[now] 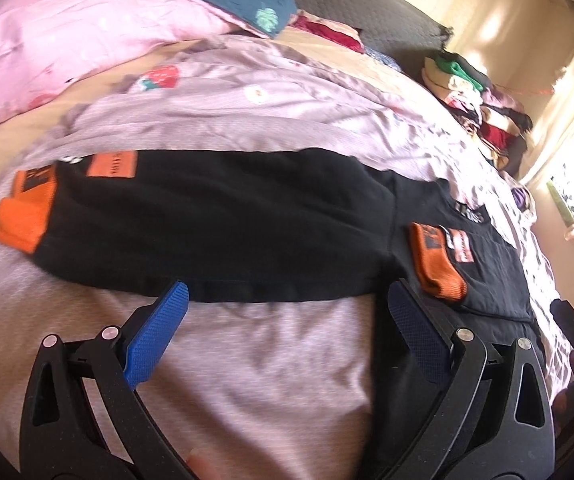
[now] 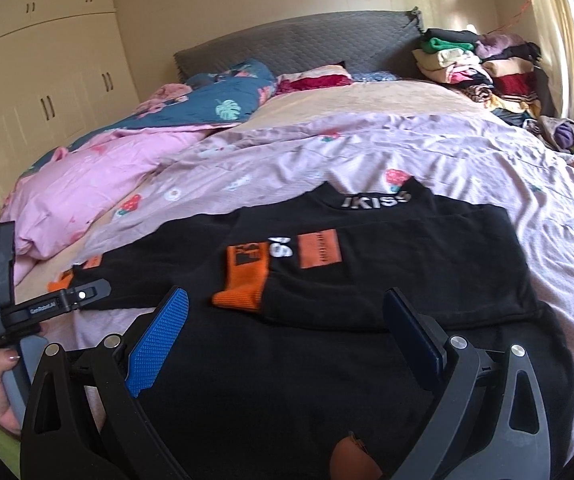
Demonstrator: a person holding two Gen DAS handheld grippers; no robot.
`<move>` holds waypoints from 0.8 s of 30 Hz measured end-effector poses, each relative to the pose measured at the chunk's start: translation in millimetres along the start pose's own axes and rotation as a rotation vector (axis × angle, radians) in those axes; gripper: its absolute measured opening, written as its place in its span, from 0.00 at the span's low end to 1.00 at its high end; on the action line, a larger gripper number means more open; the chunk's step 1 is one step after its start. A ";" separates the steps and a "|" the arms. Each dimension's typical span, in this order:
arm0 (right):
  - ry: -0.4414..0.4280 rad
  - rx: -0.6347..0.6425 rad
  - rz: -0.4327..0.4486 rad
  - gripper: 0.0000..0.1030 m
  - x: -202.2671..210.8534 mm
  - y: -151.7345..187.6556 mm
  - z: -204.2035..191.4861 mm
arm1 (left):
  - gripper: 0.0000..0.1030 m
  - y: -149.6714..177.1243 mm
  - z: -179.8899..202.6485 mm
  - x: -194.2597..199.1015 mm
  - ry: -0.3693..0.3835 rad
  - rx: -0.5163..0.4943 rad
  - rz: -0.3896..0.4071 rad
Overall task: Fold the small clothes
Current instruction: 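Move the left gripper to the orange cuff of the other sleeve, then grasp the other orange cuff with the left gripper and lift it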
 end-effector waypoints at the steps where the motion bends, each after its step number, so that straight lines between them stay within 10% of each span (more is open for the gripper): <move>1: -0.003 0.007 0.000 0.94 -0.8 -1.8 -2.8 | 0.91 -1.1 -5.1 0.6 -0.006 0.013 0.002; 24: -0.038 0.042 -0.066 0.94 -30.2 6.9 -29.7 | 0.91 -25.9 -115.7 -3.8 -0.141 0.344 0.123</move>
Point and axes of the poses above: each gripper's, at about its wrist camera, not at the fingertips, and x roughly against the way its jaws point, z to its right, y to its underside, the point moved 3 cm from there along -x, roughly the way its jaws point, and after that the axes turned 8 degrees about x, right-handed, at the moved point
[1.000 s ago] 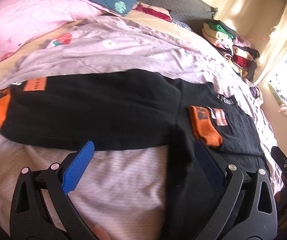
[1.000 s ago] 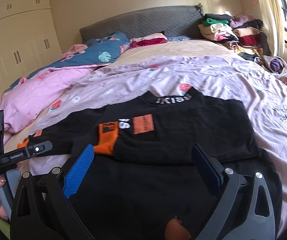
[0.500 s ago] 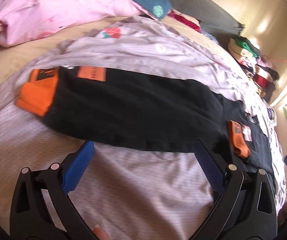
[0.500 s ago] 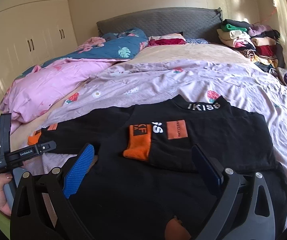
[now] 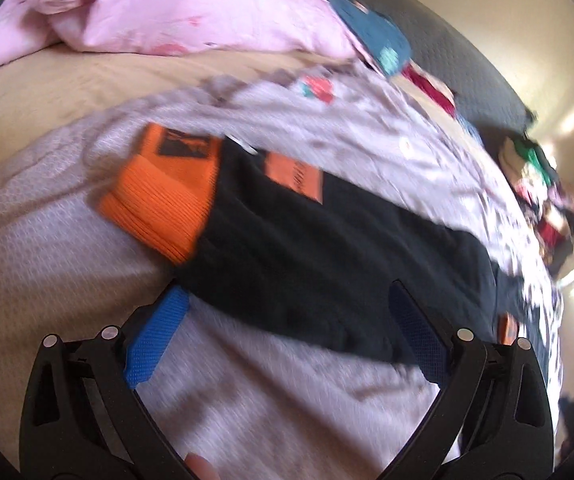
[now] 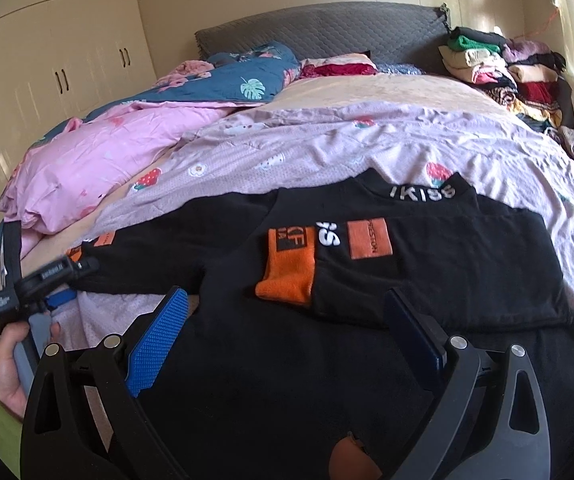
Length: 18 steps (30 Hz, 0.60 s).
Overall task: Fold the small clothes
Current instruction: 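Grasp the other orange cuff with the left gripper and lift it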
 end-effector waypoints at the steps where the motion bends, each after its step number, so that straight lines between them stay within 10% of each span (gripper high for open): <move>1: -0.003 -0.003 -0.005 0.94 -1.6 1.5 0.2 | 0.91 -3.7 -3.5 -2.0 0.001 0.026 0.001; 4: -0.013 -0.004 -0.019 0.94 -6.0 7.7 -0.9 | 0.78 -14.5 -9.0 -2.8 -0.019 0.064 0.031; 9: -0.032 -0.002 -0.027 0.94 -7.5 15.5 -2.6 | 0.16 -29.6 -21.2 -6.4 -0.052 0.112 0.056; 18: -0.032 -0.052 -0.014 0.94 -0.3 18.9 12.4 | 0.10 -31.3 17.1 39.6 0.088 0.052 0.147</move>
Point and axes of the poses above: each gripper's, at about its wrist camera, not at the fingertips, and x roughly against the way its jaws point, z to its right, y to its underside, the point moved 3 cm from there along -x, roughly the way its jaws point, and after that the axes turned 8 degrees about x, right-handed, at the moved point
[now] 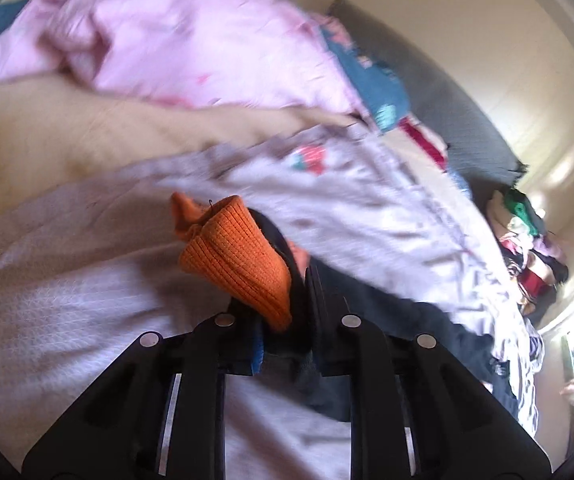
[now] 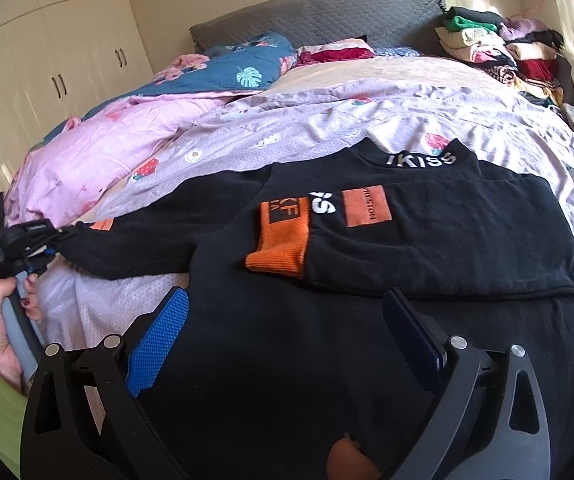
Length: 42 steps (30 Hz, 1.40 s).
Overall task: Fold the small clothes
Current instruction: 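Grasp the other orange cuff with the left gripper and lift it, then carry the sleeve across the shirt body toward the right gripper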
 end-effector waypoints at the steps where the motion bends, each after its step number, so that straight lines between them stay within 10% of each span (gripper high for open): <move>1: 0.000 -0.004 0.002 0.94 1.2 0.0 1.3 | 0.10 0.4 8.1 4.1 0.017 -0.011 0.007; 16: 0.014 -0.078 0.060 0.94 29.0 -0.4 28.6 | 0.10 23.4 131.0 38.1 0.265 -0.149 -0.007; 42: 0.196 -0.289 0.109 0.94 81.3 14.0 126.9 | 0.09 96.2 257.9 37.0 0.419 -0.345 -0.113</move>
Point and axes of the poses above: each gripper's, at about its wrist camera, not at the fingertips, and x roughly against the way its jaws point, z to its right, y to its underside, the point moved 3 cm from there along -x, roughly the way its jaws point, and after that the axes turned 8 degrees about x, right-handed, at the moved point
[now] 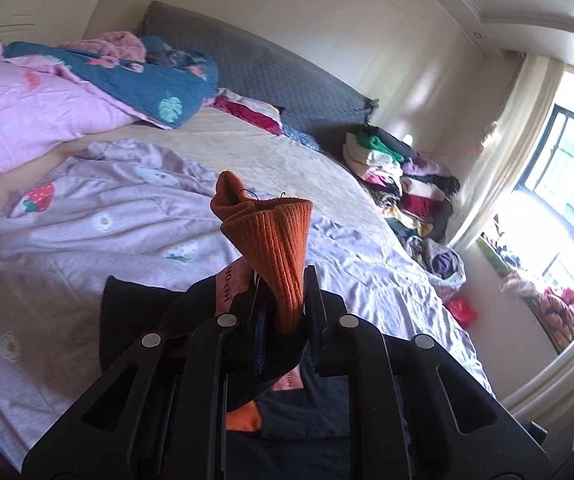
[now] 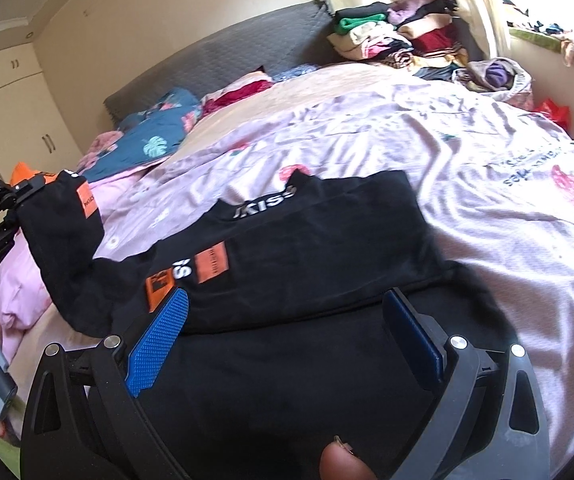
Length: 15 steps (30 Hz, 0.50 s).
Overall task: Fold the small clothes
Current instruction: 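Carry the sleeve across the shirt body toward the right gripper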
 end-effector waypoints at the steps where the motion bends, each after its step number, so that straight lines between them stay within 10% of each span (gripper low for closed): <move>1: -0.005 -0.009 0.003 0.94 1.1 -0.1 4.9 | 0.09 1.6 4.2 -3.0 0.004 -0.006 -0.007; 15: -0.036 -0.121 0.026 0.94 9.2 0.5 45.7 | 0.09 48.7 64.1 -48.1 0.063 -0.105 -0.124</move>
Point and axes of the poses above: each gripper's, at about its wrist camera, not at the fingertips, and x roughly against the way its jaws point, z to its right, y to its underside, the point moved 3 cm from there along -x, roughly the way its jaws point, and after that the axes turned 8 degrees about x, right-handed, at the moved point
